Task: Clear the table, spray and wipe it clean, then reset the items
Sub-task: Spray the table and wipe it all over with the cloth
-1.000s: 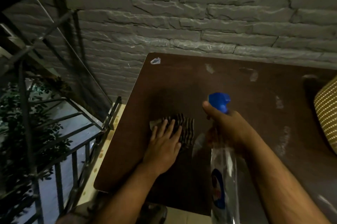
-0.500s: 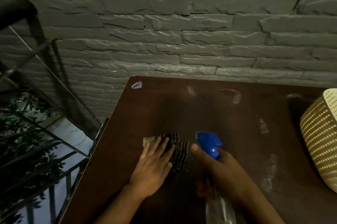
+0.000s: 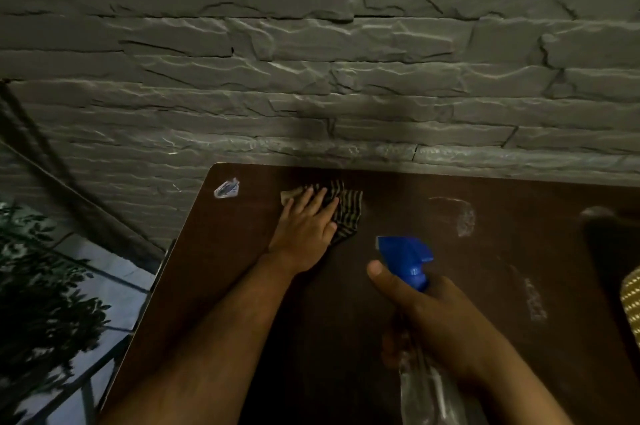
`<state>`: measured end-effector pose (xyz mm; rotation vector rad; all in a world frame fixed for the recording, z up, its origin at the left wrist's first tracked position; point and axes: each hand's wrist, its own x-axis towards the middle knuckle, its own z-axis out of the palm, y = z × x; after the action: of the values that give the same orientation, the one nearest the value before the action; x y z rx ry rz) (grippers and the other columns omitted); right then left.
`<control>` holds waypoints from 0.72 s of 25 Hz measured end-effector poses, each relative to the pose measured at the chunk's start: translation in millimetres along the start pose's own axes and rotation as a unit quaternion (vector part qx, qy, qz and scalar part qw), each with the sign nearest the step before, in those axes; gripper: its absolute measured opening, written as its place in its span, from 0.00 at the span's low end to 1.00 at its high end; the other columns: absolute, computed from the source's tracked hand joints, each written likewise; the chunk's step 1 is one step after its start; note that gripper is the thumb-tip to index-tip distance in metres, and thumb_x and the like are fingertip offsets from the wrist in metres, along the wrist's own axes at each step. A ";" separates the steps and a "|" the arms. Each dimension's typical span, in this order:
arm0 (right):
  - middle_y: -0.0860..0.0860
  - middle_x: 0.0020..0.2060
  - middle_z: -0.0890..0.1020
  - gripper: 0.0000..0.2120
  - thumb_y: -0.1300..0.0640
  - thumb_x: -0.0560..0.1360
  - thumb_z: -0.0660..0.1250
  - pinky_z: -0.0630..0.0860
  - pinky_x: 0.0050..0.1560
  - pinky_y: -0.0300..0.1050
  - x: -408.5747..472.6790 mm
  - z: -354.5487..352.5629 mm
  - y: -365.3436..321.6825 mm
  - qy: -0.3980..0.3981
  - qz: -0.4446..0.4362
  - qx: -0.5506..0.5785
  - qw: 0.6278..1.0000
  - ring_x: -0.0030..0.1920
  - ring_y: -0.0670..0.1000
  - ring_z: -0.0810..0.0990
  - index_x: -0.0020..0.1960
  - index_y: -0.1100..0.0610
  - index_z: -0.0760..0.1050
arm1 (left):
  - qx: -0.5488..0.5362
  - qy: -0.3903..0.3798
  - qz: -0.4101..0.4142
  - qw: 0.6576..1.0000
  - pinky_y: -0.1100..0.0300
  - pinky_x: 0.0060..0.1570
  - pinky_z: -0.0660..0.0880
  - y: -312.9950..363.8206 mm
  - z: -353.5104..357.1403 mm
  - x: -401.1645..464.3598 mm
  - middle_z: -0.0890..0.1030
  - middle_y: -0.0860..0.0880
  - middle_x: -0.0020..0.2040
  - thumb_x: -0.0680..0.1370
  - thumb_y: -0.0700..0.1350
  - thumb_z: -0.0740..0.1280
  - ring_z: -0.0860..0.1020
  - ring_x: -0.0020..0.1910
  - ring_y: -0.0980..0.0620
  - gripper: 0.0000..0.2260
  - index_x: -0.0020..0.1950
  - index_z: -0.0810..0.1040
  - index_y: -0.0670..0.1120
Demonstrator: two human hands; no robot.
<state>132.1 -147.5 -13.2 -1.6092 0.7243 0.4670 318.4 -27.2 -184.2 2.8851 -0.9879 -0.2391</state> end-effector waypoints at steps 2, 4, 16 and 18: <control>0.58 0.32 0.80 0.19 0.39 0.69 0.66 0.81 0.42 0.52 16.4 -3.9 -10.3 0.004 0.013 -0.006 1.000 0.32 0.56 0.81 0.47 0.55 0.72 | -0.002 0.004 0.002 1.000 0.46 0.76 0.46 -10.4 -2.6 26.4 0.50 0.50 0.80 0.83 0.54 0.50 0.45 0.78 0.50 0.24 0.79 0.51 0.54; 0.58 0.33 0.81 0.21 0.38 0.67 0.66 0.82 0.41 0.51 29.6 -6.2 -16.9 0.007 0.017 -0.013 1.000 0.33 0.56 0.82 0.47 0.54 0.72 | -0.009 0.011 -0.002 1.000 0.47 0.76 0.44 -20.3 -5.0 44.1 0.50 0.50 0.80 0.83 0.54 0.50 0.45 0.78 0.50 0.24 0.79 0.51 0.53; 0.58 0.28 0.83 0.24 0.36 0.64 0.65 0.79 0.38 0.46 46.5 -25.1 -21.2 0.055 0.020 0.003 0.998 0.28 0.53 0.81 0.44 0.57 0.73 | -0.013 -0.009 0.155 0.988 0.48 0.75 0.48 -14.0 8.1 -61.7 0.53 0.53 0.79 0.82 0.57 0.49 0.48 0.78 0.52 0.23 0.77 0.58 0.54; 0.61 0.30 0.84 0.22 0.38 0.68 0.66 0.77 0.31 0.39 46.1 -30.6 -21.6 0.066 0.014 0.001 0.998 0.25 0.50 0.80 0.43 0.58 0.74 | 0.017 -0.003 0.162 0.987 0.50 0.76 0.44 -26.1 3.0 -22.3 0.50 0.53 0.80 0.81 0.59 0.45 0.43 0.78 0.53 0.25 0.78 0.53 0.54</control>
<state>177.0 -185.1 -23.0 -1.6411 0.8463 0.3825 316.2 6.9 -187.8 2.6964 -1.4518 -0.2090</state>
